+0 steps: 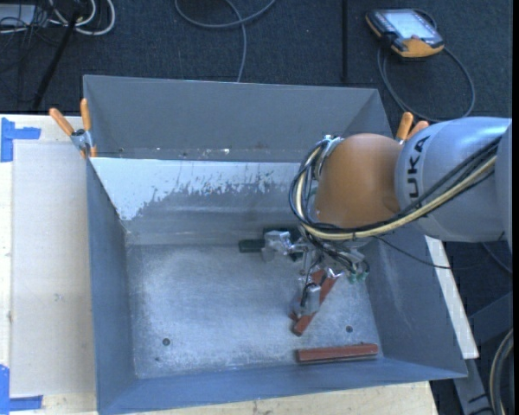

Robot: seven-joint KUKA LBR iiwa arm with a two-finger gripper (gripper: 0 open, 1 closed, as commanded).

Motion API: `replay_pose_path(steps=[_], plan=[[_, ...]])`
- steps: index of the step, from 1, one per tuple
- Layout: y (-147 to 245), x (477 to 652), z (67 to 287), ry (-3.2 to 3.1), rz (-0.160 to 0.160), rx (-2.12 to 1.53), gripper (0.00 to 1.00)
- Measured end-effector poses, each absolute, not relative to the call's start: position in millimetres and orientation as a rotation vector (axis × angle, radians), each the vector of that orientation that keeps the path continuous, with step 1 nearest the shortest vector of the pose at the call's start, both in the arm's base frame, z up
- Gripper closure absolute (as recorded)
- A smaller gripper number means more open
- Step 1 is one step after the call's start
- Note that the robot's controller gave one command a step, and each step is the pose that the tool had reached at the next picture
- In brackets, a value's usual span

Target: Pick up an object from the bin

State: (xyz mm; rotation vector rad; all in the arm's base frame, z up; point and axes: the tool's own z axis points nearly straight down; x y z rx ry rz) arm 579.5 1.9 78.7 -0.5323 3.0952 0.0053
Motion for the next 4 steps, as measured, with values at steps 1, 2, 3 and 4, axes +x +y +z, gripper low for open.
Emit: replay_pose_path(steps=[1, 2, 3, 4], plan=[[-27, 567.8, 78, 3.057, -0.002, -0.727, 0.00], [-63, 560.3, 73, 3.063, 0.003, -0.670, 1.00], [-65, 558.4, 70, 3.068, 0.002, -0.667, 0.00], [-65, 558.0, 70, 3.071, 0.003, -0.665, 1.00]])
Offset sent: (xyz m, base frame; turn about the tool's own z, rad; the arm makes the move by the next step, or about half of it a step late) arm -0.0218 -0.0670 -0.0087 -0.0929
